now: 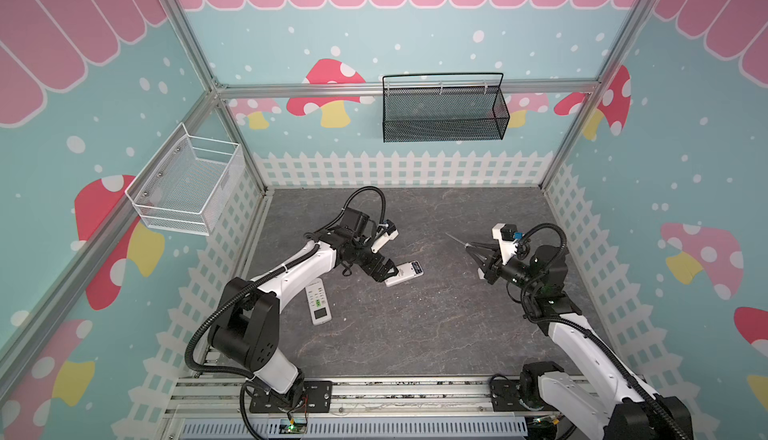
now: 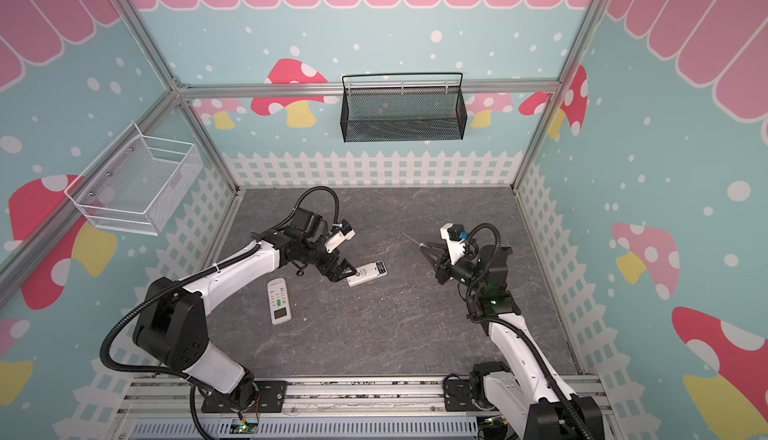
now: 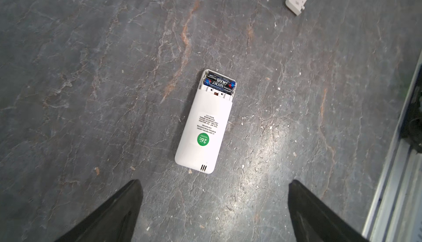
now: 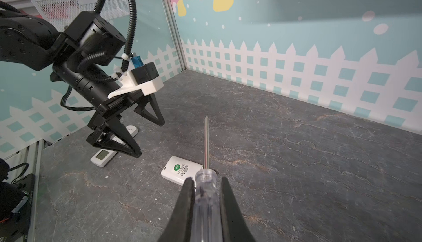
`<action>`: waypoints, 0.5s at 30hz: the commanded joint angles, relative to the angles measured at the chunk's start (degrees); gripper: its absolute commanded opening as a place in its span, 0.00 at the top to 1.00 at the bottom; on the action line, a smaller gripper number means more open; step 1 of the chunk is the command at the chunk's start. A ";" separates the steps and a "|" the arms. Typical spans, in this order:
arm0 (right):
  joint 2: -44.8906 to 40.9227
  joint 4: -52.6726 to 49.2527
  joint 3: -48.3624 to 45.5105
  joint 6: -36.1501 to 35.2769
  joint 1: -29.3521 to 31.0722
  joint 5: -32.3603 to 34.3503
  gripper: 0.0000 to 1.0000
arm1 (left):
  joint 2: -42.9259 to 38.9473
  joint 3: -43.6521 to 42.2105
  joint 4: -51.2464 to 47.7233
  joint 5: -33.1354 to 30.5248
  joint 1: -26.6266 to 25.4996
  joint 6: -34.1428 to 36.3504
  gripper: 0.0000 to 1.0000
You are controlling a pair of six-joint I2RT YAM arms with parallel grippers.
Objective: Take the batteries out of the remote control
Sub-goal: 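Move the left gripper down over the opened remote while the right holds the screwdriver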
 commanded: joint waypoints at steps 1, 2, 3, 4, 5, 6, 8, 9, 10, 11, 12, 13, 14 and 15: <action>-0.58 -0.36 -1.03 -2.16 -0.27 1.58 1.00 | 0.10 -0.96 -0.88 -5.23 -2.20 7.12 0.00; -0.58 -0.50 -1.01 -2.12 -0.25 1.61 1.00 | 0.27 -0.84 -1.18 -6.05 -2.78 7.89 0.00; -0.66 -0.70 -1.00 -2.25 -0.28 1.49 1.00 | 0.47 -0.98 -1.43 -6.34 -3.12 8.71 0.00; -0.82 -0.65 -1.11 -2.45 -0.23 1.43 1.00 | 0.73 -1.39 -1.38 -5.90 -3.15 9.12 0.00; -0.93 -0.52 -1.32 -2.47 -0.27 1.56 1.00 | 1.02 -1.88 -1.08 -5.70 -3.11 9.20 0.00; -0.94 -0.11 -1.60 -2.33 -0.20 1.91 1.00 | 1.28 -2.24 -0.82 -5.27 -3.15 9.38 0.00; -0.68 0.06 -1.67 -2.29 -0.24 2.19 1.00 | 1.44 -2.42 -1.00 -5.36 -3.66 9.17 0.00; -0.54 -0.16 -1.51 -2.25 -0.28 2.26 1.00 | 1.38 -2.39 -1.48 -5.64 -3.90 9.32 0.00; -0.58 -0.57 -1.26 -2.61 -0.26 2.07 1.00 | 1.44 -2.55 -1.59 -5.67 -4.00 9.40 0.00; -0.58 -1.03 -1.12 -2.94 -0.22 1.79 1.00 | 1.68 -2.75 -1.44 -5.47 -4.00 9.47 0.00; -0.70 -1.06 -1.07 -3.00 -0.25 1.78 1.00 | 2.08 -3.07 -0.93 -4.97 -4.06 9.81 0.00; -0.84 -1.11 -1.11 -3.08 -0.20 1.98 1.00 | 2.49 -3.36 -0.23 -4.71 -4.12 9.83 0.00; -0.87 -0.94 -1.27 -3.21 -0.24 2.28 1.00 | 2.90 -3.44 0.21 -4.61 -4.46 9.67 0.00; -0.93 -1.03 -1.35 -3.19 -0.22 2.80 1.00 | 3.43 -3.04 0.21 -5.28 -5.11 9.66 0.00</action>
